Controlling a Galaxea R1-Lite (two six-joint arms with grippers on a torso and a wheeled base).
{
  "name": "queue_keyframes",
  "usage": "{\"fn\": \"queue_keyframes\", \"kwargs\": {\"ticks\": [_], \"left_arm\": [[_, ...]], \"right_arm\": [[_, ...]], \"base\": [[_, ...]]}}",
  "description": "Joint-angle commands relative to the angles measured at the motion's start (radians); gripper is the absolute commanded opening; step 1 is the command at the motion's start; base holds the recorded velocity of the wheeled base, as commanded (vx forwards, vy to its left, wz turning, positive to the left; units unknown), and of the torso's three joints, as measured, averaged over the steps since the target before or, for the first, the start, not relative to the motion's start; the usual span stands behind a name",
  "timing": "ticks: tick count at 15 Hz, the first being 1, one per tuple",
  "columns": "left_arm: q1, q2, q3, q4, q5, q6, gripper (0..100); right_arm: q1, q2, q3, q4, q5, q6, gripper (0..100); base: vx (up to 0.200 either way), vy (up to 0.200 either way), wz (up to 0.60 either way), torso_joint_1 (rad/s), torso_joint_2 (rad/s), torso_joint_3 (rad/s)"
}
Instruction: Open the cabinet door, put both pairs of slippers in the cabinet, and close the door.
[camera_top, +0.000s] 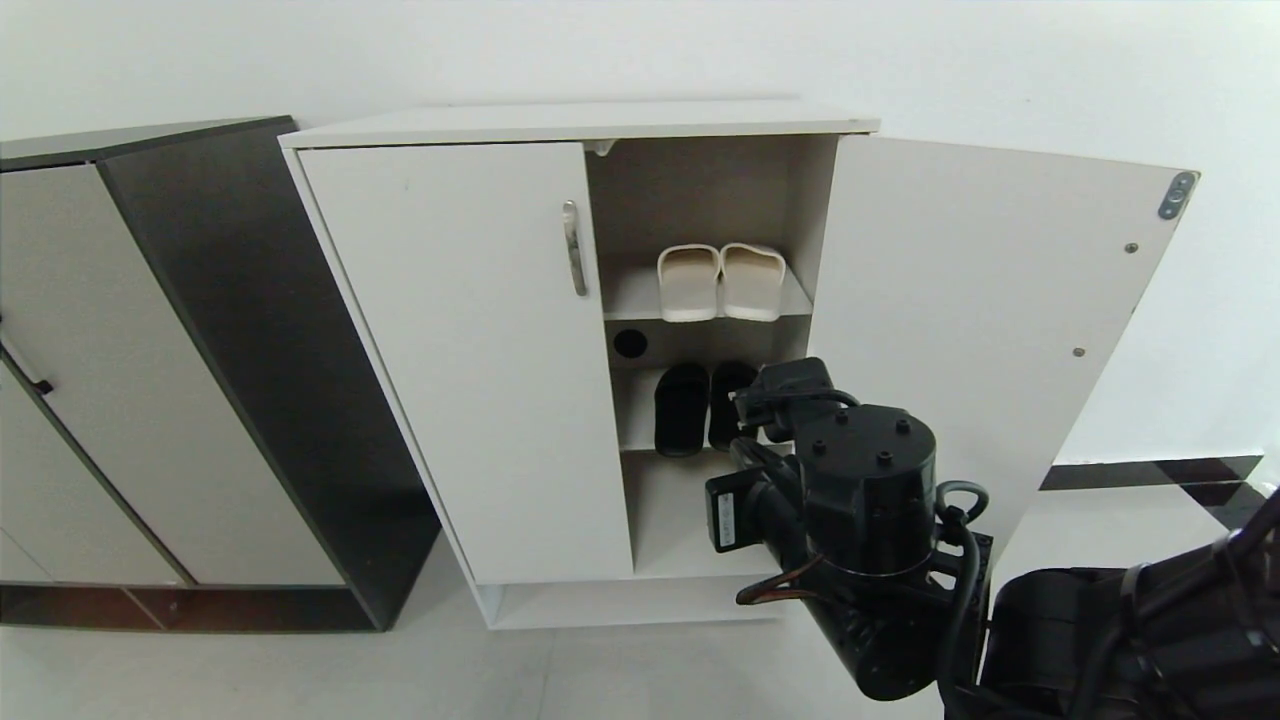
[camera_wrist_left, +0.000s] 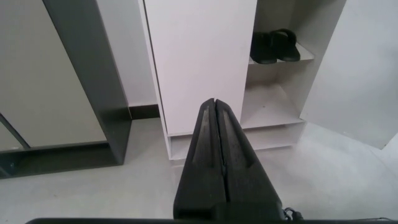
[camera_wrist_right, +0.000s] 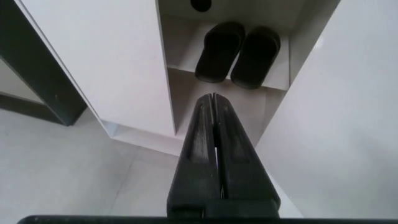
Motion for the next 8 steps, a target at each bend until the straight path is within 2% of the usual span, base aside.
{"fn": "queue_keyframes", "kwargs": {"ticks": [1,4,8], "left_arm": [[0.0,0.0,0.0,-0.001,0.0,0.0,0],[0.0,0.0,0.0,-0.002,0.0,0.0,0],[0.0,0.0,0.0,-0.001,0.0,-0.001,0]], "right_arm": [[-0.001,0.008,0.0,-0.002,0.0,-0.001,0],[-0.001,0.01,0.0,-0.002,-0.002,-0.001,0],[-0.001,0.01,0.0,-0.002,-0.002,-0.001,0]], "base": [[0.0,0.0,0.0,0.007,-0.15,-0.188],[0.0,0.0,0.0,0.022,-0.2,-0.325],[0.0,0.0,0.0,0.055,-0.52,-0.362]]}}
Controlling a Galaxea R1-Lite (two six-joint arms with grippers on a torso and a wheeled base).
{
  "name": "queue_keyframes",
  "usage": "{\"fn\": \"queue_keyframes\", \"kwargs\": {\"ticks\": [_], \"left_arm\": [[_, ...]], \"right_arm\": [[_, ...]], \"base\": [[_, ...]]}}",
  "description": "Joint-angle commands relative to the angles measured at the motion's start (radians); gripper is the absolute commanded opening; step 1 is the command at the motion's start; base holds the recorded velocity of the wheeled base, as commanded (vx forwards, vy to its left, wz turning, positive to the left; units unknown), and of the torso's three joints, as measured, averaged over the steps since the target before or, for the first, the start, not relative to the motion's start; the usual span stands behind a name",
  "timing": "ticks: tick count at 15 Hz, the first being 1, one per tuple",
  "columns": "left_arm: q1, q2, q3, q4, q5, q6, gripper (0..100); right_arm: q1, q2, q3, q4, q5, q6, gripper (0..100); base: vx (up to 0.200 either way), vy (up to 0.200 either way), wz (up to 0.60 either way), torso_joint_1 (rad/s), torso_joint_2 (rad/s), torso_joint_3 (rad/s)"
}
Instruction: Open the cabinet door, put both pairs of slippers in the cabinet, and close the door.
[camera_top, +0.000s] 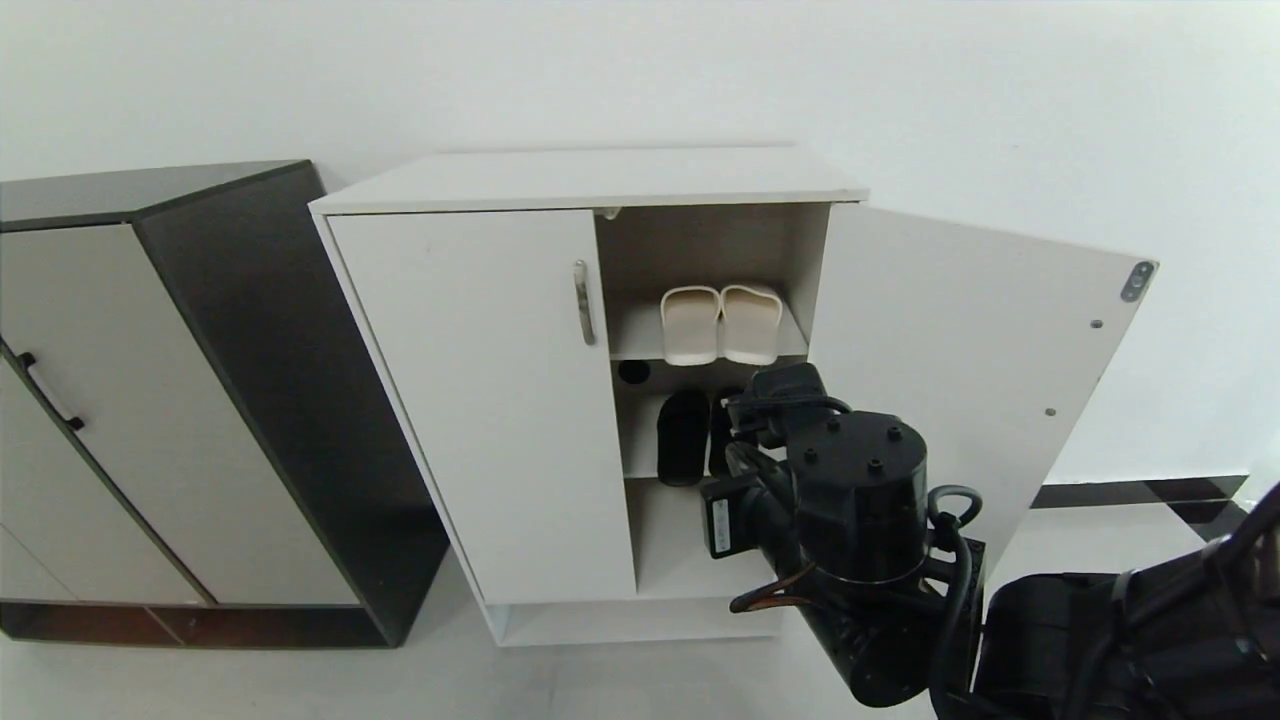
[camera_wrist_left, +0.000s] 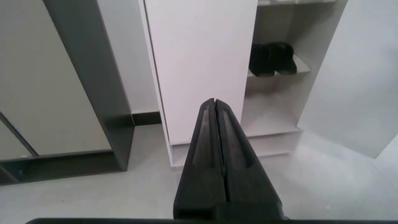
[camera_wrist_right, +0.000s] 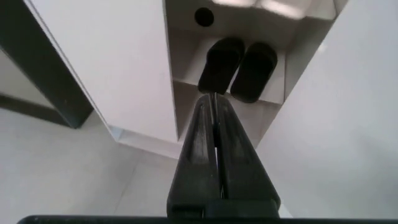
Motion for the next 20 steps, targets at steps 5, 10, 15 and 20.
{"fn": "queue_keyframes", "kwargs": {"ticks": [5,10,15,20], "left_arm": [[0.001,0.0,0.0,-0.001,0.0,-0.001,0],[0.001,0.0,0.0,0.001,0.0,-0.001,0],[0.001,0.0,0.0,-0.001,0.001,-0.001,0],[0.001,0.0,0.0,0.001,0.001,-0.001,0]], "right_arm": [[0.001,0.002,0.002,0.0,-0.001,0.0,0],[0.001,-0.004,0.008,-0.001,-0.004,0.0,0],[-0.005,0.002,0.008,-0.001,-0.001,0.0,0],[-0.005,0.002,0.008,-0.001,-0.002,0.0,0]], "base": [[0.0,0.0,0.0,0.127,-0.47,-0.34],[0.0,0.0,0.0,0.163,-0.48,-0.315],[0.0,0.0,0.0,0.194,-0.5,-0.308],[0.0,0.0,0.0,0.229,-0.54,-0.312]]}}
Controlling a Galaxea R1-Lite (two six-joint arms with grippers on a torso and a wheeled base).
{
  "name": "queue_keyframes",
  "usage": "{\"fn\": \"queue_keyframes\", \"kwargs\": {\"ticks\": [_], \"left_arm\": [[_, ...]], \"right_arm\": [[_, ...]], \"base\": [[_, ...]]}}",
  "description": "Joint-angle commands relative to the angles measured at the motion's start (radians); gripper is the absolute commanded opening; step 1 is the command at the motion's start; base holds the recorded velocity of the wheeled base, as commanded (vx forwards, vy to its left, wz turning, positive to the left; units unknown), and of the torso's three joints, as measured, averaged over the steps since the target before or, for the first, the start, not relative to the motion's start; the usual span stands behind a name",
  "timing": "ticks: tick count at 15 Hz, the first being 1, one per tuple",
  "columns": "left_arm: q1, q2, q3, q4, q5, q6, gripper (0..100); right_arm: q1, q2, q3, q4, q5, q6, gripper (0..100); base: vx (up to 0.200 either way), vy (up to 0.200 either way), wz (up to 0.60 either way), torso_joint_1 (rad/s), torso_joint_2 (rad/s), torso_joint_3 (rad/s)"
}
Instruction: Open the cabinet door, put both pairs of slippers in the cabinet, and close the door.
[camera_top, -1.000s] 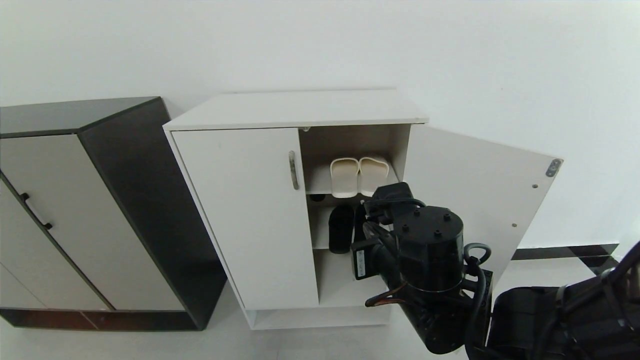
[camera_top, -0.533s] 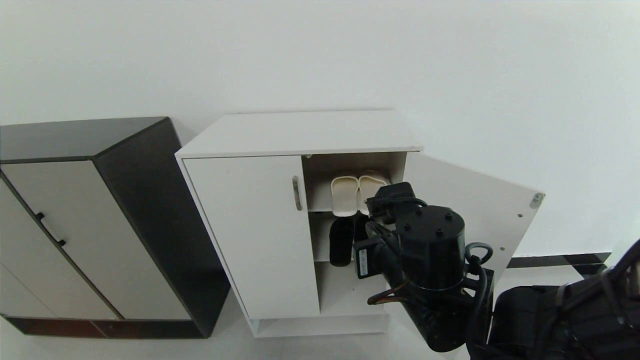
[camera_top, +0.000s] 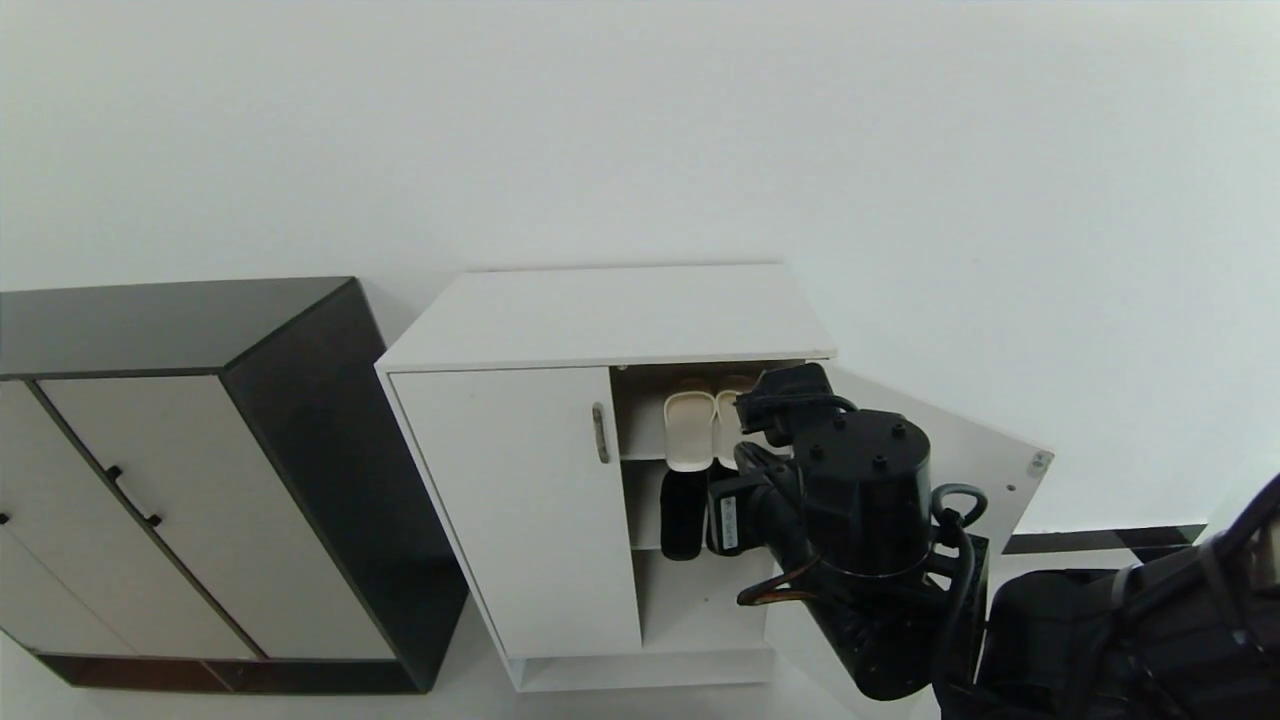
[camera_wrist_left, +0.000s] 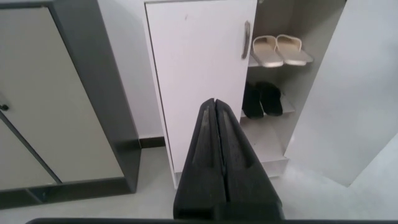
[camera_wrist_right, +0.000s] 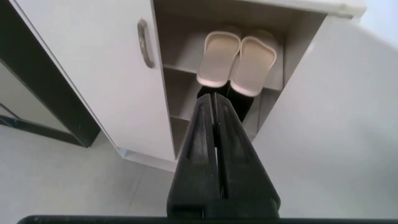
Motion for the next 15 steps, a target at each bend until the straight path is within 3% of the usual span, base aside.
{"fn": "queue_keyframes", "kwargs": {"ticks": [1,5,15], "left_arm": [[0.0,0.0,0.0,0.001,0.0,0.0,0],[0.0,0.0,0.0,0.001,0.0,0.0,0],[0.0,0.0,0.0,-0.001,0.0,0.0,0]], "right_arm": [[0.0,0.002,0.0,0.0,0.0,-0.001,0],[0.0,0.002,0.014,-0.002,0.004,-0.014,0],[-0.011,0.002,0.068,-0.035,0.055,-0.041,0]], "base": [[0.0,0.0,0.0,0.242,-0.57,-0.32],[0.0,0.0,0.0,0.137,-0.3,-0.169],[0.0,0.0,0.0,0.003,-0.01,-0.003]]}}
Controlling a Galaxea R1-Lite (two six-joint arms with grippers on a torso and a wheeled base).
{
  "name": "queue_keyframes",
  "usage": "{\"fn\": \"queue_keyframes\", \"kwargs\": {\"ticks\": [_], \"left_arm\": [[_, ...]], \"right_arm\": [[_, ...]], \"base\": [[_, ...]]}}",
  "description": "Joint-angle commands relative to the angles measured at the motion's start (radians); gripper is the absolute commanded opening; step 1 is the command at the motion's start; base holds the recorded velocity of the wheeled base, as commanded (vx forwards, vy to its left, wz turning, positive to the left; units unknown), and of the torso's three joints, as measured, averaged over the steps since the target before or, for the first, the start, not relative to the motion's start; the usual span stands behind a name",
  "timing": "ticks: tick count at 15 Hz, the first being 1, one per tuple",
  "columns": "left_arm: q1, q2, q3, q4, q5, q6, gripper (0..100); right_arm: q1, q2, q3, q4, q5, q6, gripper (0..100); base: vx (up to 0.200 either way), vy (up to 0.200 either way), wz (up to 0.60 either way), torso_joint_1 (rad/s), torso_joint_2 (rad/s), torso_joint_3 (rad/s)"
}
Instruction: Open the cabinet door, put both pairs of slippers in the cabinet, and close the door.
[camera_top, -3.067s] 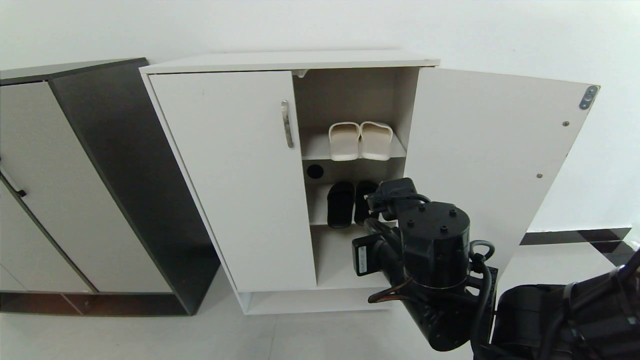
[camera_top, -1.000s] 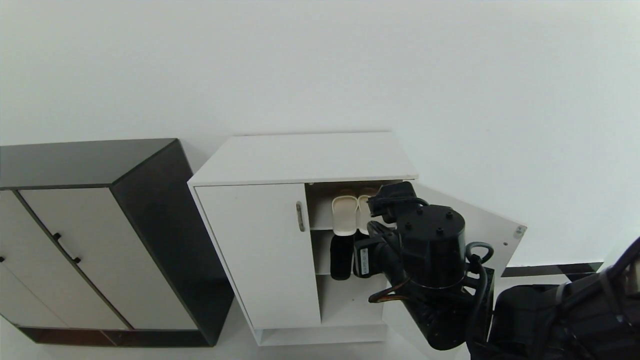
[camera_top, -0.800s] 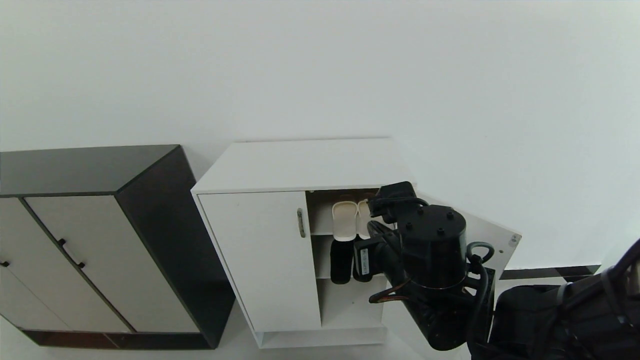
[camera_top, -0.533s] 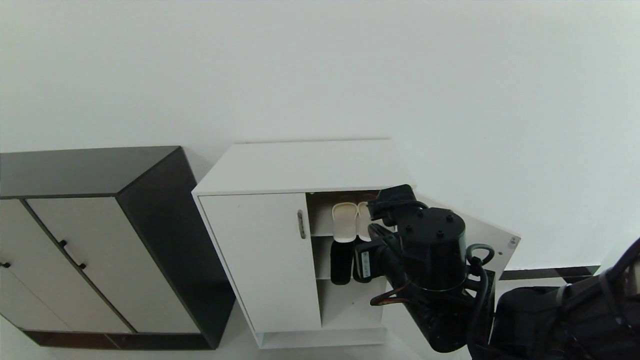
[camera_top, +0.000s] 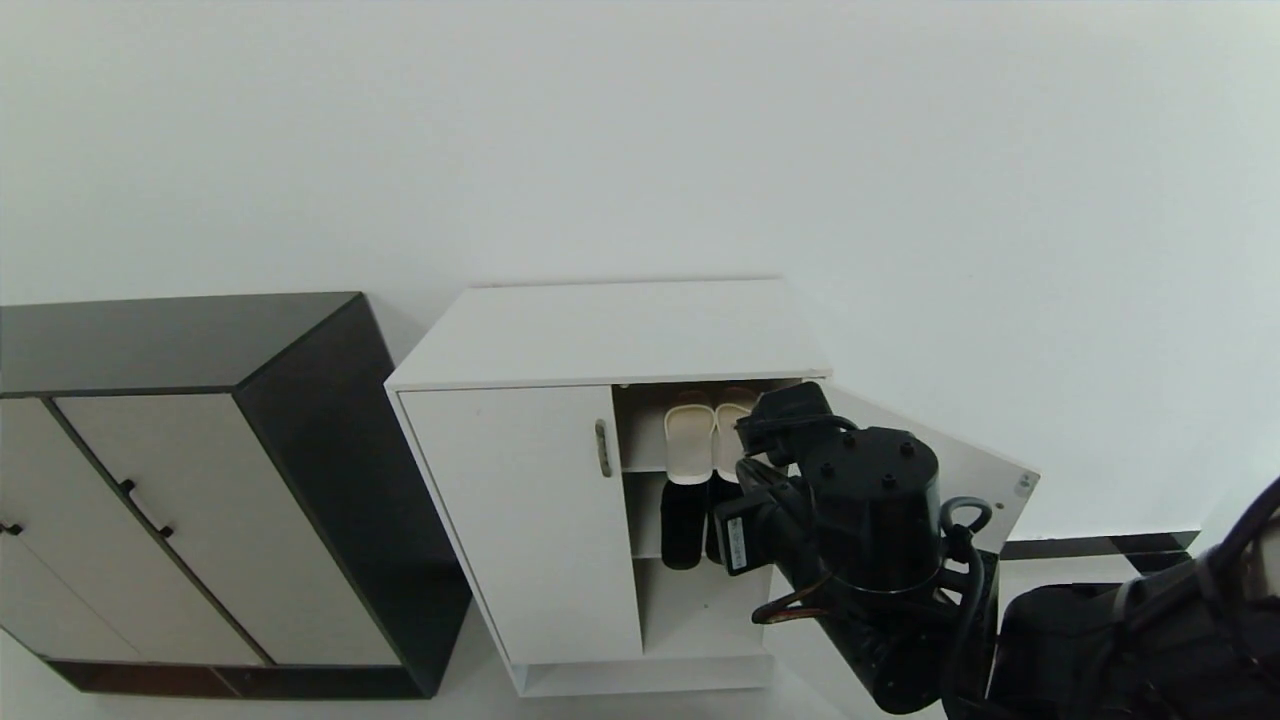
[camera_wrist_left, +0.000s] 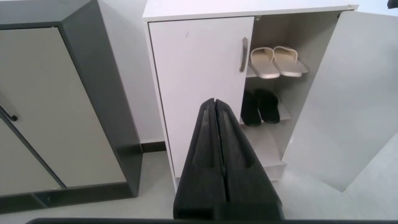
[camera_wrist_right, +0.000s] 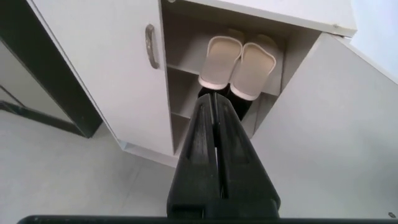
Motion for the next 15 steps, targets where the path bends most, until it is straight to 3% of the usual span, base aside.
{"fn": "queue_keyframes", "kwargs": {"ticks": [1,7,15], "left_arm": [[0.0,0.0,0.0,0.001,0.0,0.0,0],[0.0,0.0,0.0,0.001,0.0,0.0,0],[0.0,0.0,0.0,0.001,0.0,0.002,0]], "right_arm": [[-0.001,0.002,0.016,-0.014,0.001,-0.01,0],[-0.025,0.023,0.017,-0.037,0.001,-0.022,0],[-0.142,0.055,-0.103,-0.048,-0.063,-0.044,0]], "base": [[0.0,0.0,0.0,0.0,0.0,0.0],[0.0,0.0,-0.6,0.004,0.0,0.002],[0.0,0.0,0.0,0.0,0.0,0.0]]}}
